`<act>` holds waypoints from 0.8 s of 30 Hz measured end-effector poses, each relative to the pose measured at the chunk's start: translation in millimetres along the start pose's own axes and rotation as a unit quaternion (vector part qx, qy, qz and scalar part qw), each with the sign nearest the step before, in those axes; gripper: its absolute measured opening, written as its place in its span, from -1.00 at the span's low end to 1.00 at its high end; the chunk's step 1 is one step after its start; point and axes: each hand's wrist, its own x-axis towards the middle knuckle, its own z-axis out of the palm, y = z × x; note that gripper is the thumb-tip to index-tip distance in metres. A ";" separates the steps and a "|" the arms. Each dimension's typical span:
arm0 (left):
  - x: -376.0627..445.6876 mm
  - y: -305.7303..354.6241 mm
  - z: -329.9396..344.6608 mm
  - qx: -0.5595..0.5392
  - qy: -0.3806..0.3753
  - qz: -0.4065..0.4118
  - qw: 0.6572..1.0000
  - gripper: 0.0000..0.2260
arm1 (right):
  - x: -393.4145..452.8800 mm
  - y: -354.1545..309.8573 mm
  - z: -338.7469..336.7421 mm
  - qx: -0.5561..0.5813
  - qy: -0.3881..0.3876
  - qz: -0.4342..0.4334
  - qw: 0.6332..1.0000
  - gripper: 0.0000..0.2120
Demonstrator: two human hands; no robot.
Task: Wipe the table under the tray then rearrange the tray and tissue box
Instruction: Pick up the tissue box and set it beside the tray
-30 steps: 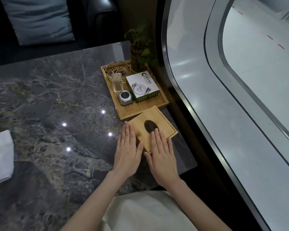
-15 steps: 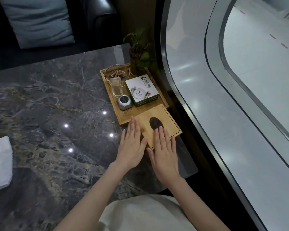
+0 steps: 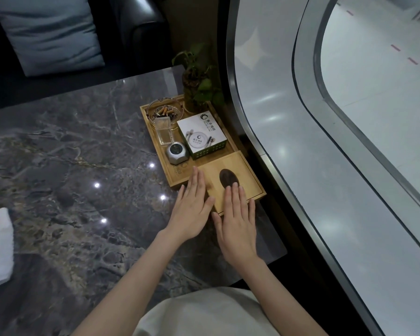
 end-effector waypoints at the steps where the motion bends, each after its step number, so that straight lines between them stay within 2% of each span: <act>1: 0.6 0.2 0.1 0.000 0.001 0.001 1.000 -0.43 | 0.3 0.3 -0.1 0.000 0.000 0.001 1.000 -0.41; 17: 9.3 5.9 2.2 0.004 -0.007 0.011 1.000 -0.41 | 4.3 7.4 -1.9 0.012 -0.012 0.009 1.000 -0.42; 24: 9.5 6.4 3.3 0.001 -0.001 0.008 1.000 -0.40 | 5.4 9.6 -10.5 0.031 -0.010 -0.016 0.999 -0.43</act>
